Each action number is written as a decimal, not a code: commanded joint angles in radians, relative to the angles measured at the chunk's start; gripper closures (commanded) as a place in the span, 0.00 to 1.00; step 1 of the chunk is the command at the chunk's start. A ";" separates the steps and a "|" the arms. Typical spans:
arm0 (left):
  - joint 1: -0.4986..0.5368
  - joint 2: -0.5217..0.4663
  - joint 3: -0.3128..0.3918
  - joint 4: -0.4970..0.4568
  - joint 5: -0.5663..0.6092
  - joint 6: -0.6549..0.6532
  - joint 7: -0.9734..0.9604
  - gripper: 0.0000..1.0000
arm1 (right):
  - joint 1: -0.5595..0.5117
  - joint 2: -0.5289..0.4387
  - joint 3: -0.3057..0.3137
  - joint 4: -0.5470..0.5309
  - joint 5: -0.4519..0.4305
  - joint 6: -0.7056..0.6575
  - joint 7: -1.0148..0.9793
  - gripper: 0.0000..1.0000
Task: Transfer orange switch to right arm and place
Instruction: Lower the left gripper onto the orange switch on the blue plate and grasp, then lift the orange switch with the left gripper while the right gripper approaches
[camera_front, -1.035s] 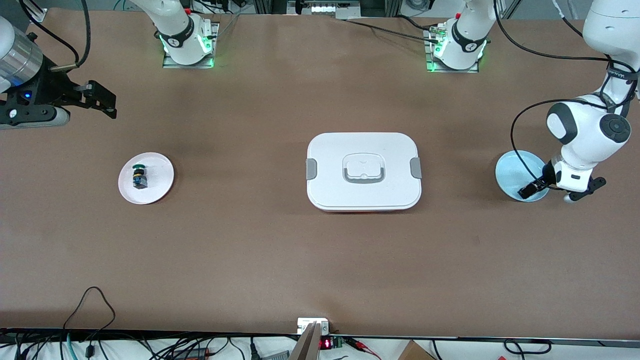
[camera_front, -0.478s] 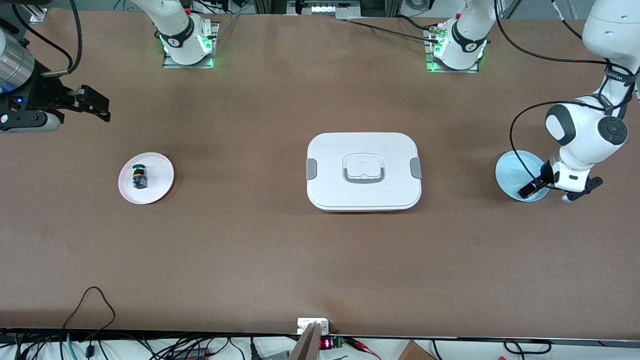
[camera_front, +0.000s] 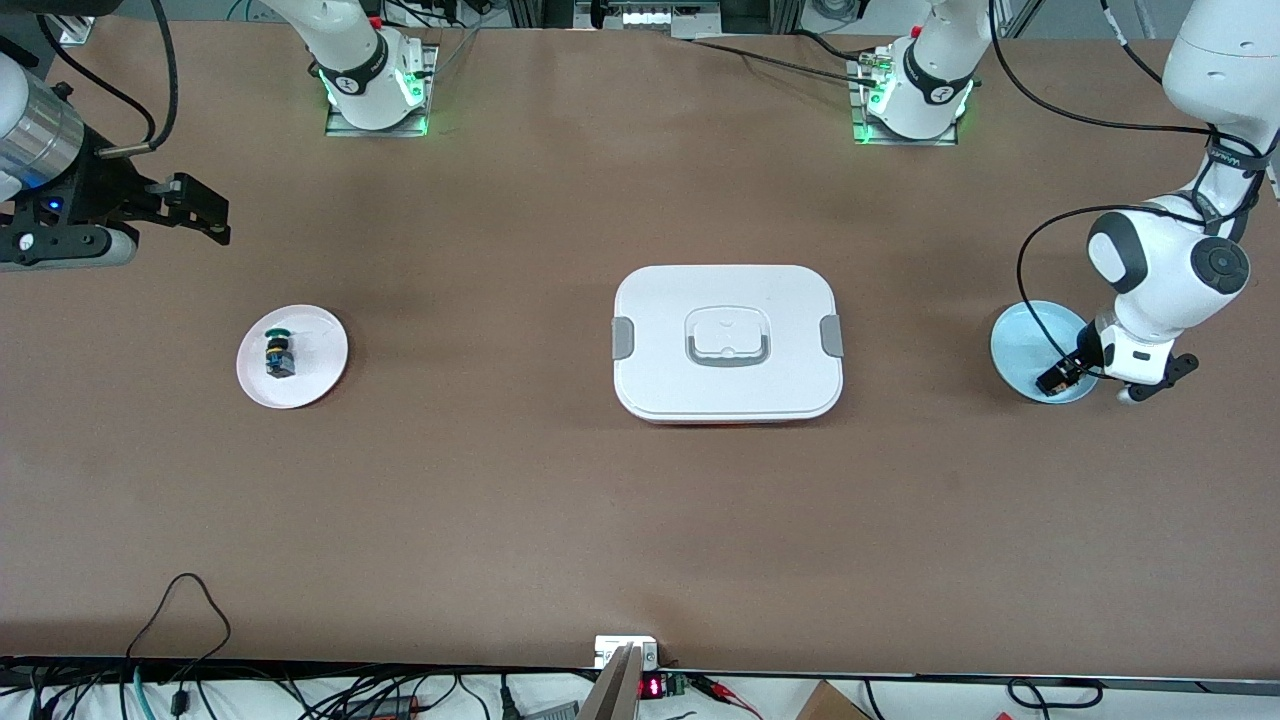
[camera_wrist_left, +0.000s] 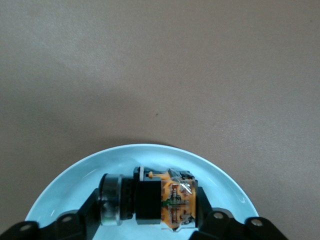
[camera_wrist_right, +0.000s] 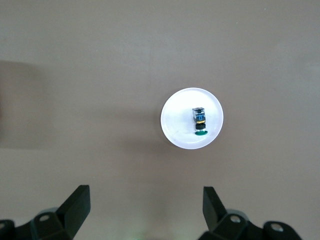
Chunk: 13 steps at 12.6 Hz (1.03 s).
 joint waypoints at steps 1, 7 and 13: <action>0.005 0.012 -0.007 0.018 -0.022 0.003 0.014 0.53 | -0.009 -0.007 0.014 -0.017 0.003 -0.001 0.000 0.00; 0.004 -0.128 -0.037 0.105 -0.017 -0.295 0.069 0.57 | -0.015 -0.007 0.026 -0.050 0.124 0.046 -0.011 0.00; 0.007 -0.269 -0.233 0.211 -0.288 -0.617 0.253 0.59 | -0.021 -0.007 0.023 -0.205 0.500 0.209 -0.074 0.00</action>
